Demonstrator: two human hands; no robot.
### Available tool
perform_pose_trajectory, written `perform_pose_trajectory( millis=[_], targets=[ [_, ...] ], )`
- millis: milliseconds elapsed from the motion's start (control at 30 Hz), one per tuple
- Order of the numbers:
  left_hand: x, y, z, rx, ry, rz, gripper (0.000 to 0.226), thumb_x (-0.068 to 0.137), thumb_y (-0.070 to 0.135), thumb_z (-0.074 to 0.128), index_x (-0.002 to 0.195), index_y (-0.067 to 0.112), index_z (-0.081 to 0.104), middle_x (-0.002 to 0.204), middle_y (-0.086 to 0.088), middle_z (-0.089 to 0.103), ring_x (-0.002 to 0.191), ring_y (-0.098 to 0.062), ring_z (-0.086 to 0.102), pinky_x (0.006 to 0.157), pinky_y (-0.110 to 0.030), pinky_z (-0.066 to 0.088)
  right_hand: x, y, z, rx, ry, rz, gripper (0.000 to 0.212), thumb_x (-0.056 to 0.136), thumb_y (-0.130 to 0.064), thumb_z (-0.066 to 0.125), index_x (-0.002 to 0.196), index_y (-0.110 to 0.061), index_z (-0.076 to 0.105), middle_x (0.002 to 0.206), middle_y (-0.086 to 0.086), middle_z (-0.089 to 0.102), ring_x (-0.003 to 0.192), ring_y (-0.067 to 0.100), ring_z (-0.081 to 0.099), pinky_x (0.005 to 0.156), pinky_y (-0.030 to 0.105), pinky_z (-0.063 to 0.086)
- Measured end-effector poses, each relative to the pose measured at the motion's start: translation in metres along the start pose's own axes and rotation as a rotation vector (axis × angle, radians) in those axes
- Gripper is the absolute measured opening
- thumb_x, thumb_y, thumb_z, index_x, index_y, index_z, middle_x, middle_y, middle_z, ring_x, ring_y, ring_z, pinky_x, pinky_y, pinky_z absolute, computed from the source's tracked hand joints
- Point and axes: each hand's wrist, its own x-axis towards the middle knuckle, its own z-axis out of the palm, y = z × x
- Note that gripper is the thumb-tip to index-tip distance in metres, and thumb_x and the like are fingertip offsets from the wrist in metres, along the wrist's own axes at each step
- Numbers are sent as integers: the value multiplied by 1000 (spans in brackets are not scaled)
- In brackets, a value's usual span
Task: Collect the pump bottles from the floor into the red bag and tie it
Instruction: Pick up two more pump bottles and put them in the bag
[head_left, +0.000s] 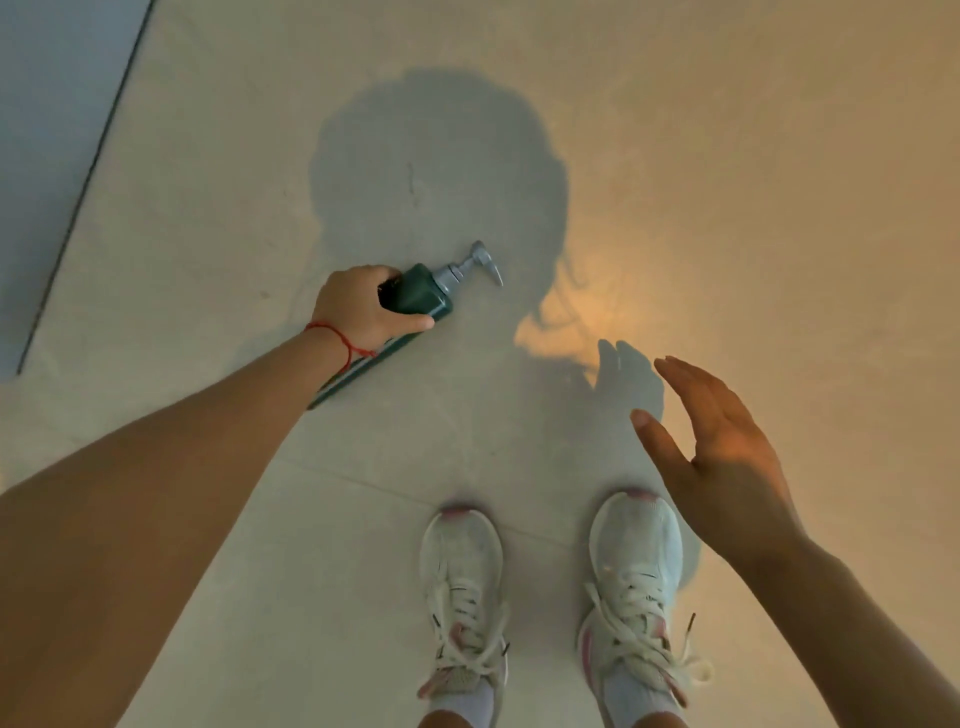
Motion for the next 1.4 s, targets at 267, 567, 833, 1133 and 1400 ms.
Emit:
perform_pose_trajectory(
  millis=[267, 567, 833, 1133, 1400],
  targets=[
    [-41, 42, -16, -687, -10, -207, 6, 69, 25, 75, 71, 20, 71, 58, 12, 70, 56, -1, 65, 51, -14, 49, -6, -12, -28, 91, 50, 17, 50, 90, -47, 42, 135, -23, 39, 141, -1, 44, 122, 22, 46, 95, 36, 39],
    [-152, 164, -83, -1034, -140, -178, 8, 74, 23, 68, 69, 16, 70, 62, 6, 73, 62, -8, 67, 56, -19, 53, -60, -55, -130, 168, 205, 103, 49, 90, -40, 45, 134, -19, 41, 141, 4, 45, 126, 24, 44, 98, 34, 36],
    [-210, 281, -147, -960, -214, -94, 17, 63, 32, 70, 72, 17, 71, 64, 6, 73, 67, -12, 67, 63, -23, 56, -130, -65, -240, 284, 371, 194, 58, 84, -47, 40, 133, -17, 42, 139, 7, 47, 127, 24, 44, 99, 29, 32],
    [-234, 414, -161, -918, -195, -30, 7, 77, 18, 65, 74, 14, 70, 63, 5, 73, 63, -9, 67, 58, -20, 56, -186, 0, -348, 265, 431, 283, 58, 85, -48, 39, 135, -20, 39, 142, 2, 44, 130, 18, 39, 100, 28, 31],
    [-220, 517, -145, -903, -257, 43, 10, 77, 21, 65, 72, 15, 70, 63, 5, 73, 61, -9, 67, 52, -18, 52, -186, 66, -436, 241, 518, 389, 53, 88, -43, 44, 136, -20, 38, 143, 4, 42, 131, 22, 38, 104, 35, 32]
  ],
)
